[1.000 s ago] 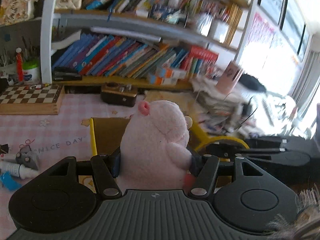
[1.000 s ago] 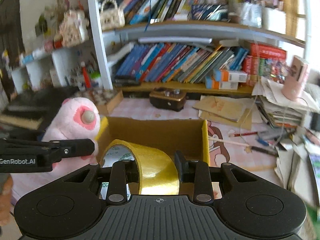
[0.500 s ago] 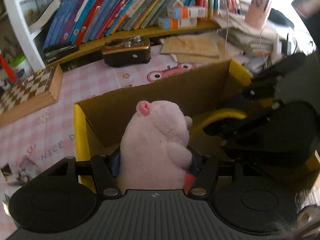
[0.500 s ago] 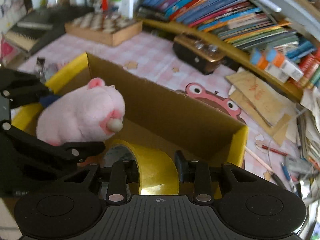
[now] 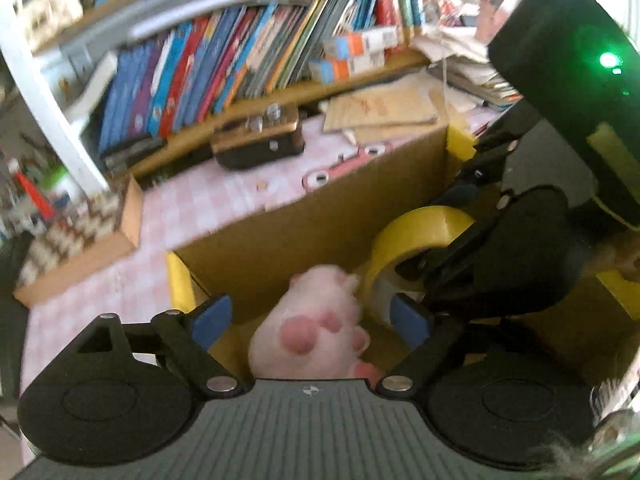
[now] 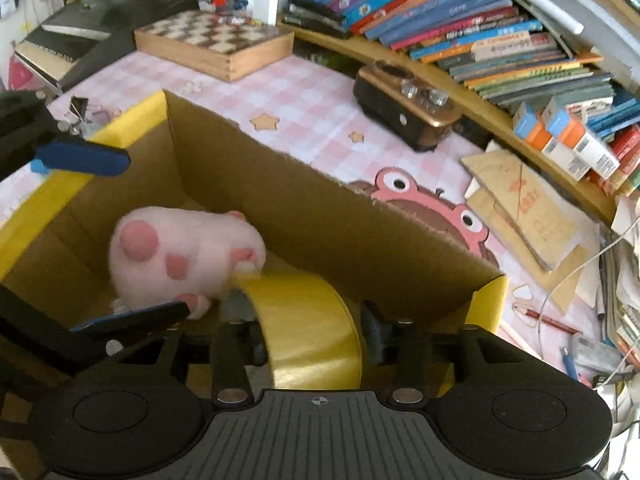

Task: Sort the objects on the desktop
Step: 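Lower pig and tape into the yellow box and open both tools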

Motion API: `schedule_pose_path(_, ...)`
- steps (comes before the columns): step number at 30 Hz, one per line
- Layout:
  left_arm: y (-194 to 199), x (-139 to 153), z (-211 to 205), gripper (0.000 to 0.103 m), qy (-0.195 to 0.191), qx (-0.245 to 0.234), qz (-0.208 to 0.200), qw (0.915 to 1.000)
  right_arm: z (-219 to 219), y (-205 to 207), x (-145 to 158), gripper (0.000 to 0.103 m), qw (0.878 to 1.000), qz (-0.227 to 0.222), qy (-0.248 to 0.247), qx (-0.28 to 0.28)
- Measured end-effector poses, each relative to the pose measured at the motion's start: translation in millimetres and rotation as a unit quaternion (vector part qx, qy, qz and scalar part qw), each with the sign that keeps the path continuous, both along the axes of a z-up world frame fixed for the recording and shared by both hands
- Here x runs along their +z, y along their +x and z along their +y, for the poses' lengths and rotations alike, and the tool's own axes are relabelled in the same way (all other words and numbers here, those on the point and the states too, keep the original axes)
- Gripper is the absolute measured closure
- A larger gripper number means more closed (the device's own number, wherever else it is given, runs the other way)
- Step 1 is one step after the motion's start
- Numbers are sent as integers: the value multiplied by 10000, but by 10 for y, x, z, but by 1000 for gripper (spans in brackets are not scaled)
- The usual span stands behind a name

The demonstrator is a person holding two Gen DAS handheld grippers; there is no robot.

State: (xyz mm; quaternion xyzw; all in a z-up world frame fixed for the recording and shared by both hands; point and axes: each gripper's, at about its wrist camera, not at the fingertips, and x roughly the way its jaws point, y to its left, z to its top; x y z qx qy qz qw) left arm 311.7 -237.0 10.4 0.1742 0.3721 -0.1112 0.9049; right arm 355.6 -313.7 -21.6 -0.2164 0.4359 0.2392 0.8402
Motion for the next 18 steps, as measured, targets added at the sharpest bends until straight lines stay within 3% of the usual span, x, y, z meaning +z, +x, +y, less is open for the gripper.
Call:
schedule_pose_path(3,-149,157,37,6,-76,-29,-368,9993,-51,-97,126,38,9997,-250,73,-10)
schedule_pose_path(9,-346,461,221,1,-583,239,-864,9943,-71,-251,349,17,9968,-788,74,84)
schedule_pose_path(13,-423,585,325,0,-834,455,-1035,9901,18,-196,341,16,9936,-1095,-270,95)
schedule_pose_path(16,-486,621,366,0,-859,536,-1086,9889,70,-88,244,16,9933,-995,-578,43)
schedule_pose_path(18,-538,604,394,0,-844,540,-1081,9891,127,-76,93,15,9904,-788,-1085,319)
